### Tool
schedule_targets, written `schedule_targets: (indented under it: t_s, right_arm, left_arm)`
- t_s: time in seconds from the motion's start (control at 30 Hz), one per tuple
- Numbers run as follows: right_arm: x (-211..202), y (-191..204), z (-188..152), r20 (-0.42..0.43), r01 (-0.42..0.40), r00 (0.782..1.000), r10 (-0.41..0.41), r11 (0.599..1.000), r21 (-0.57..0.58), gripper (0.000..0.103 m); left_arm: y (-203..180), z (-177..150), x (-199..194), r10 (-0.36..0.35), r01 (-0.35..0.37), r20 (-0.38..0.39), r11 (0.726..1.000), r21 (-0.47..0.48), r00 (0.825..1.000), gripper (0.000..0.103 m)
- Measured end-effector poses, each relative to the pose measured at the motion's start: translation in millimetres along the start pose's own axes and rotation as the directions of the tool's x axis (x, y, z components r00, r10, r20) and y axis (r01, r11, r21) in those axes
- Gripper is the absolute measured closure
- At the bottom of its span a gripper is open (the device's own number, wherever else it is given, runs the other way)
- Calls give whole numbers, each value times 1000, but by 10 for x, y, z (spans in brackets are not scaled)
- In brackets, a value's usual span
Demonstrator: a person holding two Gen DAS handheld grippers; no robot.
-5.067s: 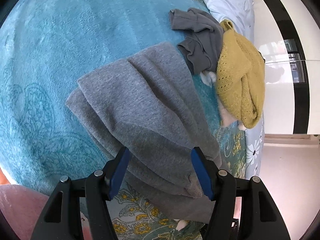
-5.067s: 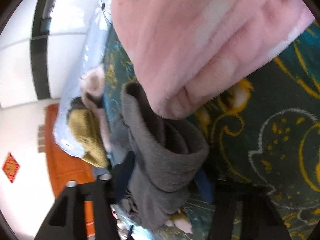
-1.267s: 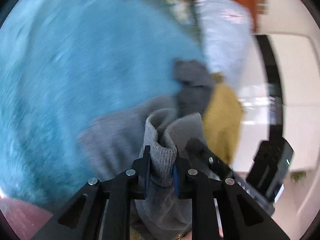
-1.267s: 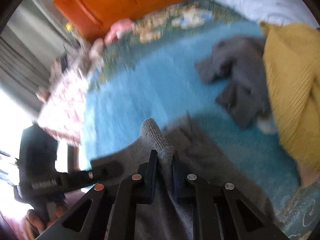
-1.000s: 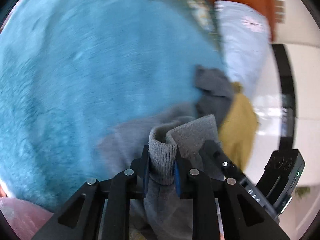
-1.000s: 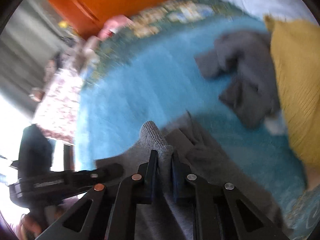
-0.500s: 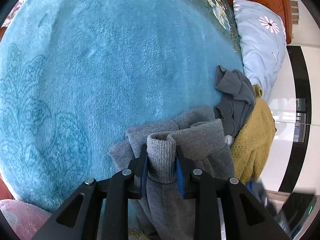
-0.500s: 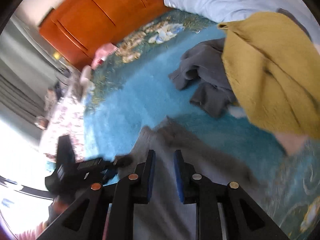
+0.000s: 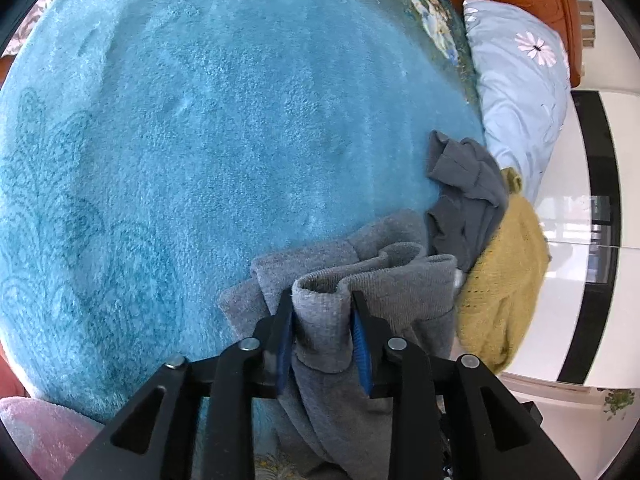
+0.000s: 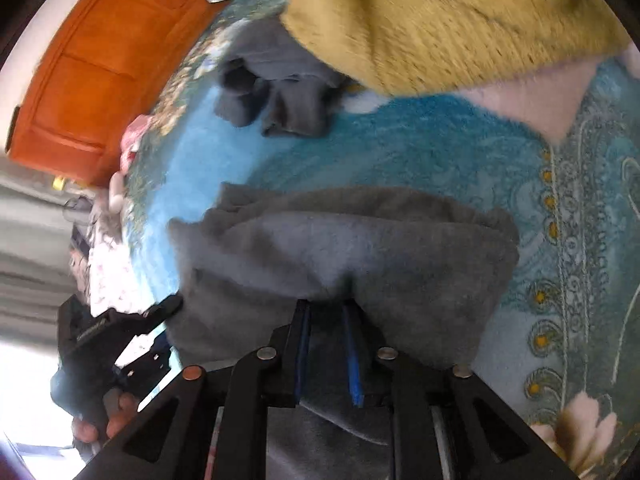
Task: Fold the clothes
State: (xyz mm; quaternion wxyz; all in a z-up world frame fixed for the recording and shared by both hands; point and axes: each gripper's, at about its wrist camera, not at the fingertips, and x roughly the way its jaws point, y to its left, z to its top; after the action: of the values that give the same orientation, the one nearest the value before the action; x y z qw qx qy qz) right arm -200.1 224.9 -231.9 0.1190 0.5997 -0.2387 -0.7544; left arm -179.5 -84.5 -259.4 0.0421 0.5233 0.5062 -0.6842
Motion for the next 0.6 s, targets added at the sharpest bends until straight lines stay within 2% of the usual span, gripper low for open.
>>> schedule_targets:
  t_s: [0.07, 0.13, 0.23, 0.3, 0.37, 0.4, 0.47, 0.6]
  right_arm:
    - [-173, 80, -81, 32, 0, 999, 2, 999, -49, 83]
    - [-427, 122, -288, 99, 32, 995, -22, 995, -97, 81]
    - [-741, 187, -677, 154, 3, 988, 21, 989, -148, 81]
    - [-756, 238, -937, 131, -16, 990, 42, 981, -194, 79]
    - [-616, 229, -1136, 87, 24, 996, -3, 970, -242, 77]
    - [-477, 182, -1176, 49, 49, 998, -39, 973, -225, 77]
    - [-194, 83, -1250, -30, 102, 994, -109, 977, -189, 77]
    - [-135, -24, -1262, -51, 41, 998, -47, 994, -103, 77]
  left_arm:
    - [33, -12, -81, -39, 39, 18, 999, -17, 999, 69]
    - [34, -37, -189, -72, 72, 53, 997, -8, 996, 66]
    - [-110, -91, -274, -88, 80, 88, 993, 91, 992, 66]
    - [-284, -151, -274, -77, 57, 98, 979, 197, 992, 66]
    - [-396, -140, -276, -41, 14, 95, 962, 274, 995, 61]
    - [-420, -158, -245, -5, -22, 91, 955, 295, 996, 59]
    - [-273, -119, -320, 32, -53, 82, 960, 273, 996, 59]
    - [-45, 6, -394, -28, 15, 89, 990, 143, 996, 59]
